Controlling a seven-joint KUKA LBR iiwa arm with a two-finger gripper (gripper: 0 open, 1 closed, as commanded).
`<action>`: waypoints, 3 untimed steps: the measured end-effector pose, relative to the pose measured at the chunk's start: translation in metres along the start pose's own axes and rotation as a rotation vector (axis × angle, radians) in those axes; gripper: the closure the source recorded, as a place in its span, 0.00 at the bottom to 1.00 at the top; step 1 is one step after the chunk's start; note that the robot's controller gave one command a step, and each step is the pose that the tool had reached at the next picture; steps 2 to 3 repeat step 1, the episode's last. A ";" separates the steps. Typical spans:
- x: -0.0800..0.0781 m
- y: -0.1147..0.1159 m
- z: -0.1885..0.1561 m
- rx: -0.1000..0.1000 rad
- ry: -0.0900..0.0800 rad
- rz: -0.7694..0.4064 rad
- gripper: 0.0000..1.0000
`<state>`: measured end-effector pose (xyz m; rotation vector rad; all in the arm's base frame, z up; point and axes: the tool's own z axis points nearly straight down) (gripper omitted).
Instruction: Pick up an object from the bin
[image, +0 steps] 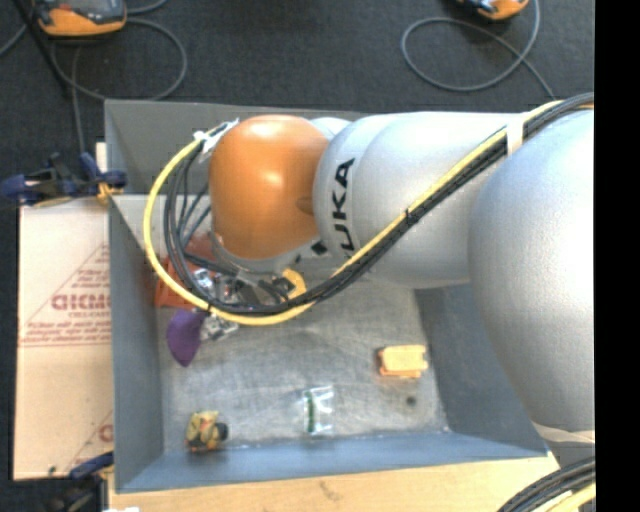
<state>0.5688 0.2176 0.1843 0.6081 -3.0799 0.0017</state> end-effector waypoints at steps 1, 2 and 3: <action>0.007 0.008 -0.068 0.000 -0.002 -0.011 1.00; 0.007 0.008 -0.068 0.000 -0.002 -0.011 1.00; 0.007 0.008 -0.068 0.000 -0.002 -0.011 1.00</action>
Offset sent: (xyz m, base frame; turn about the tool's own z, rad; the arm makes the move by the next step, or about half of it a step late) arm -0.0009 -0.0047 0.2130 -0.0270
